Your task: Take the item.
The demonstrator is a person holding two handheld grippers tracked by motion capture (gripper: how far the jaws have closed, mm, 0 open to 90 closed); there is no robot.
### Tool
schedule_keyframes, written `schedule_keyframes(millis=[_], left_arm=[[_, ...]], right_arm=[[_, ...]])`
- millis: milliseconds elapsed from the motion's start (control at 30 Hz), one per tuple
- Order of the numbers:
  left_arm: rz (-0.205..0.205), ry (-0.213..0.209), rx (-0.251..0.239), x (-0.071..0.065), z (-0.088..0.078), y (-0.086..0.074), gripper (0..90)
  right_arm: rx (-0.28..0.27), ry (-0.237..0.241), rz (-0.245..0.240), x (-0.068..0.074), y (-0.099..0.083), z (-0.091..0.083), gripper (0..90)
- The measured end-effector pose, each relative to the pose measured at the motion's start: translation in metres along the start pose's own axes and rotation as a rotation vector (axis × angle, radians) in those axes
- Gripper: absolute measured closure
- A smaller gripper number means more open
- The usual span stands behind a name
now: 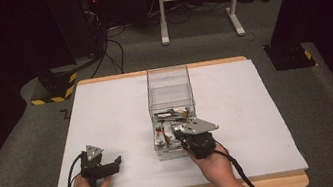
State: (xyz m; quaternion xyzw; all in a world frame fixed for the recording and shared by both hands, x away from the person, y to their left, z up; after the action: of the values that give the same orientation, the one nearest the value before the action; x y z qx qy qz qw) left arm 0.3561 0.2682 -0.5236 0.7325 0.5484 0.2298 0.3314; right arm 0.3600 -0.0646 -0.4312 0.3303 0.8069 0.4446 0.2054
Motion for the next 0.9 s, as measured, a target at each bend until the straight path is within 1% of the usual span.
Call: schedule_keyframes(millis=[200,367,467,567,900], left_arm=[[-0.001,-0.002,0.001,0.000,0.000,0.000,13.7],[-0.001,-0.002,0.001,0.000,0.000,0.000,13.7],[0.000,-0.002,0.001,0.000,0.000,0.000,13.7],[-0.001,-0.001,-0.001,0.000,0.000,0.000,13.7],[-0.002,-0.001,-0.002,0.000,0.000,0.000,13.8]], right_arm=[[-0.023,-0.010,0.011,-0.002,0.002,-0.005,90.0],[-0.045,-0.014,0.010,-0.003,0.004,-0.009,90.0],[-0.050,-0.016,0.014,-0.004,0.005,-0.011,90.0],[-0.058,-0.021,0.010,-0.006,0.005,-0.012,90.0],[-0.092,-0.034,0.024,-0.012,0.009,-0.018,90.0]])
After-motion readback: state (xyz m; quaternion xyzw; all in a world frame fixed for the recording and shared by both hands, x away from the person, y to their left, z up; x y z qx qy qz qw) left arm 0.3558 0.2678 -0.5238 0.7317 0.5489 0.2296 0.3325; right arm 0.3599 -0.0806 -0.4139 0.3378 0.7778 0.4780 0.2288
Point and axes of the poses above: each handheld gripper's, and its own axes: z roughly forward along the jaws, y roughly out of its top, x roughly to its left, the point moved 2 cm from there along z, roughly forward along the jaws, and after that the axes turned 3 degrees about -z, right-handed, at the moved point
